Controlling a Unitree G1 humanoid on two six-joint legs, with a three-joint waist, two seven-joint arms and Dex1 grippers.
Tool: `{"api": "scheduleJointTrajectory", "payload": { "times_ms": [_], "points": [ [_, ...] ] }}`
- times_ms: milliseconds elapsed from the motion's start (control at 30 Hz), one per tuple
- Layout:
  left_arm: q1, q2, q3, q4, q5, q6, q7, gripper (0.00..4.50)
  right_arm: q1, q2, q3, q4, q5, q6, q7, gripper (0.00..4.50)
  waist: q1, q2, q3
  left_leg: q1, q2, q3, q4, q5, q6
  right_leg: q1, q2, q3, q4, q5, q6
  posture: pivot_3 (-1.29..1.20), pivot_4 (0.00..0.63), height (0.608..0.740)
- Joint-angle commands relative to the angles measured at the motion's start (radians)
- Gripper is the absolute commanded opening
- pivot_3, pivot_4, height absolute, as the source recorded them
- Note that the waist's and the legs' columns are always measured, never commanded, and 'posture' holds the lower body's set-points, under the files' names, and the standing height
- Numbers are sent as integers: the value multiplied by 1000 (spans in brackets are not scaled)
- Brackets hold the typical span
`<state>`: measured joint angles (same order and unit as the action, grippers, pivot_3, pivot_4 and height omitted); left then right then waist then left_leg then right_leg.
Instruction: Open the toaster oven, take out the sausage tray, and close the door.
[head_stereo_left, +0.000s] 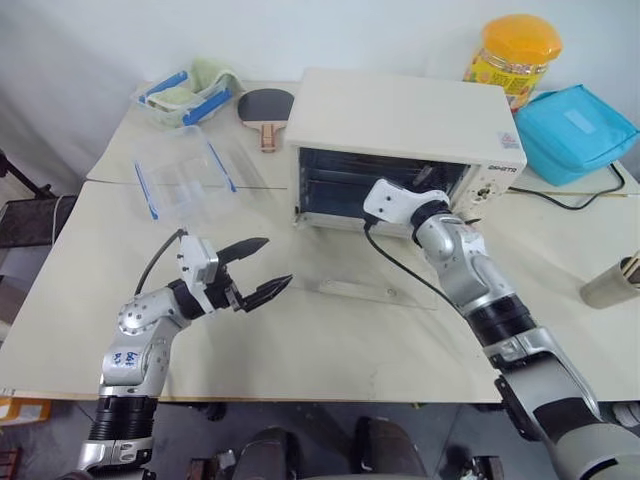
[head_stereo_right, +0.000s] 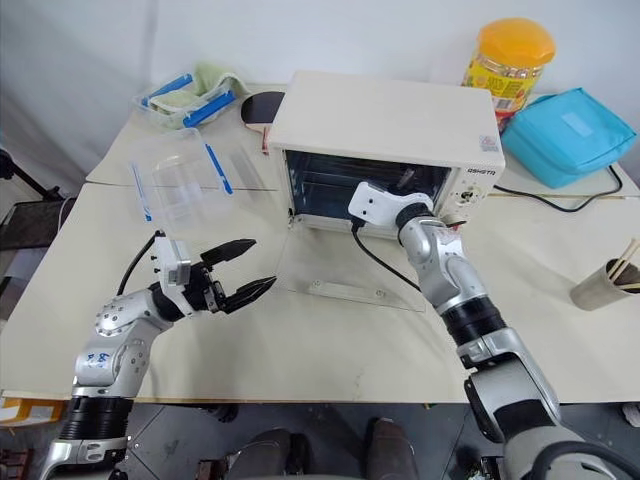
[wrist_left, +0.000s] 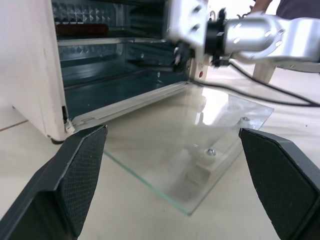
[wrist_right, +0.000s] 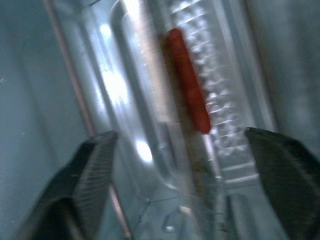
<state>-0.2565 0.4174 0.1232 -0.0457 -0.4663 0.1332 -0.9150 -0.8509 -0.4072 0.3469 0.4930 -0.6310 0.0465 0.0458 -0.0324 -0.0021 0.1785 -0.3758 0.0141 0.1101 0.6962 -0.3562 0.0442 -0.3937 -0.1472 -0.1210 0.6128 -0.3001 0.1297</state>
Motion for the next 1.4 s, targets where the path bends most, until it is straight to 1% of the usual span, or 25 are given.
{"api": "scheduleJointTrajectory", "payload": {
  "times_ms": [33,100,133,167,233,300,333,433,600,767,1033,1167,1300,1400],
  "points": [
    [-28,-9,-13,-29,-12,-1,10,4500,-47,4,-2,28,-21,-33,-48,2956,1,0,0,0,0,0,0,0,0,0,0,0,0,0,0,0,150,740],
    [-73,-19,-32,3,-1,-6,8,4500,-60,11,0,45,-21,-39,-52,2165,1,0,0,0,0,0,0,0,0,0,0,0,0,0,0,0,150,740],
    [-105,-26,-44,27,5,-7,5,4500,-65,14,1,53,-23,-43,-54,1843,2,0,0,0,0,0,0,0,0,0,0,0,0,0,0,0,150,740],
    [-131,-33,-53,47,9,-12,1,4500,-68,16,2,56,-23,-45,-54,1620,2,0,0,0,0,0,0,0,0,0,0,0,0,0,0,0,150,740],
    [-197,-50,-66,103,18,-20,1,4500,-74,19,3,62,-26,-53,-60,858,1,0,0,0,0,0,0,0,0,0,0,0,0,0,0,0,150,740],
    [-266,-66,-73,165,27,-36,0,4500,-77,18,3,61,-32,-62,-66,251,1,0,0,0,0,0,0,0,0,0,0,0,0,0,0,0,150,740],
    [-307,-75,-72,205,28,-40,-2,4500,-78,17,1,57,-34,-65,-66,32,0,0,0,-1,0,0,0,0,0,0,1,-1,0,0,0,0,150,740],
    [-390,-95,-63,296,30,-58,-7,4500,-80,10,-3,45,-43,-81,-72,32,-1,0,0,-1,0,0,0,0,-1,0,1,-1,-1,0,0,0,150,740],
    [-495,-96,-46,414,23,-48,-15,4500,-79,-5,-5,24,-48,-106,-59,32,-3,-1,0,-1,0,-1,-2,1,-1,0,1,-2,-1,0,0,0,150,740],
    [-541,-101,-26,468,13,-58,-23,4500,-40,-20,0,-68,-44,-133,-22,32,-3,-1,0,-2,0,-1,-3,1,-1,-1,1,-3,-2,0,0,0,150,740],
    [-589,-99,-11,526,7,-46,-45,4500,166,-60,-21,-406,-49,-66,126,32,1,-1,0,-3,0,-2,-4,1,-1,-2,1,-6,-2,0,0,0,150,740],
    [-593,-94,-11,539,8,-33,-59,4500,331,-94,-55,-625,-49,-29,208,32,5,-1,0,-3,0,-2,-3,1,-1,-2,1,-6,-2,0,0,0,150,740],
    [-585,-88,-9,528,2,-3,-72,4500,491,-141,-116,-801,-51,-27,245,32,8,-1,0,-3,0,-2,-3,1,-1,-2,1,-6,-2,0,0,0,150,740],
    [-570,-80,0,500,-14,38,-81,4500,608,-184,-167,-909,-50,-33,272,32,25,-1,0,-3,0,-3,-3,1,-1,-1,1,-7,-3,0,0,0,150,740]
  ]
}}
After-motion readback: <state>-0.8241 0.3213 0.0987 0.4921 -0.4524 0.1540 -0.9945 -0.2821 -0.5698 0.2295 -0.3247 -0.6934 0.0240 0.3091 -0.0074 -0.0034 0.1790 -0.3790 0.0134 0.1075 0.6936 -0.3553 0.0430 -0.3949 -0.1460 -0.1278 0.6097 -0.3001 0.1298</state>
